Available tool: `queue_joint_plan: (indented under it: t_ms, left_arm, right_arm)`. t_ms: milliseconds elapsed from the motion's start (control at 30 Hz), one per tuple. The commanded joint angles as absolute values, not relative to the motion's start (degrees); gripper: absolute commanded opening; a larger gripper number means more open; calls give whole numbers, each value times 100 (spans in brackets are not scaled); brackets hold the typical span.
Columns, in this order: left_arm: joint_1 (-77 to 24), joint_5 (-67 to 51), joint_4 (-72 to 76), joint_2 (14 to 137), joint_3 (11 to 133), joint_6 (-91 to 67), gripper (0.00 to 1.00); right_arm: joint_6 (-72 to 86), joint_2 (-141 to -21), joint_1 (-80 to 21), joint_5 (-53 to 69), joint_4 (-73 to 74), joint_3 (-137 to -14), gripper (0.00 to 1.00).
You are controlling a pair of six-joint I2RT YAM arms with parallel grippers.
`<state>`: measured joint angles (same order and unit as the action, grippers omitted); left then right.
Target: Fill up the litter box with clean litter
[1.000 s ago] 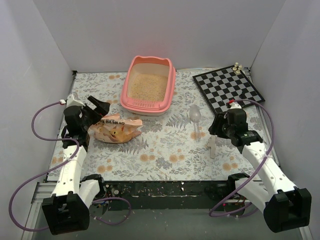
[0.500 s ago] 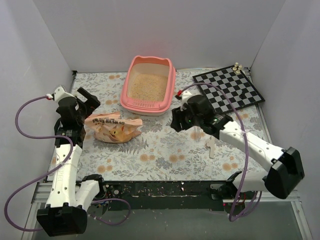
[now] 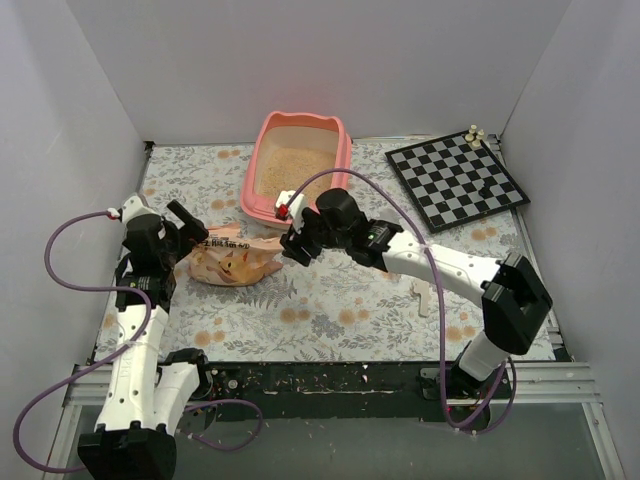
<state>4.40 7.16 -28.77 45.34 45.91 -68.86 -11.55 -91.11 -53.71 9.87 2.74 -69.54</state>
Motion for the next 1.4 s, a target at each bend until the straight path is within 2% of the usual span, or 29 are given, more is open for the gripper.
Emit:
queue_joint_plan:
  t_ms: [0, 500, 667, 733, 800, 833, 933, 1200, 1367]
  left_arm:
    - [439, 615, -2752, 4325, 4377, -6706, 98]
    - [396, 791, -2602, 4201, 4192, -6855, 98]
    - [360, 703, -2575, 4184, 4166, -6882, 98]
    - [334, 677, -2540, 4166, 4122, -6873, 98]
    - [316, 703, -2514, 4166, 4070, -6864, 98]
    - [308, 694, -2514, 4166, 4078, -6864, 98]
    - [308, 677, -2505, 4192, 4096, -6864, 98]
    - [308, 607, -2619, 4140, 4262, -6855, 98]
    - [308, -173, -2654, 4236, 4351, -6943, 98]
  right_arm:
    - [-1845, -9605, -5458, 1493, -563, -7697, 67]
    - [-1749, -11556, -5915, 2057, -826, -9263, 68]
    - [-1661, -11953, -5915, 2048, -949, -9255, 69]
    - [-1705, -11979, -5915, 2074, -897, -9220, 61]
    - [-1714, -11936, -5889, 2083, -870, -9106, 34]
    - [-1705, -11901, -5871, 2074, -896, -9027, 24]
    - [-1722, -11699, -5810, 2127, -905, -8693, 1]
    - [-1661, -10400, -5493, 2540, -916, -7209, 1]
    - [-1916, -9406, -5458, 2181, -195, -6347, 1]
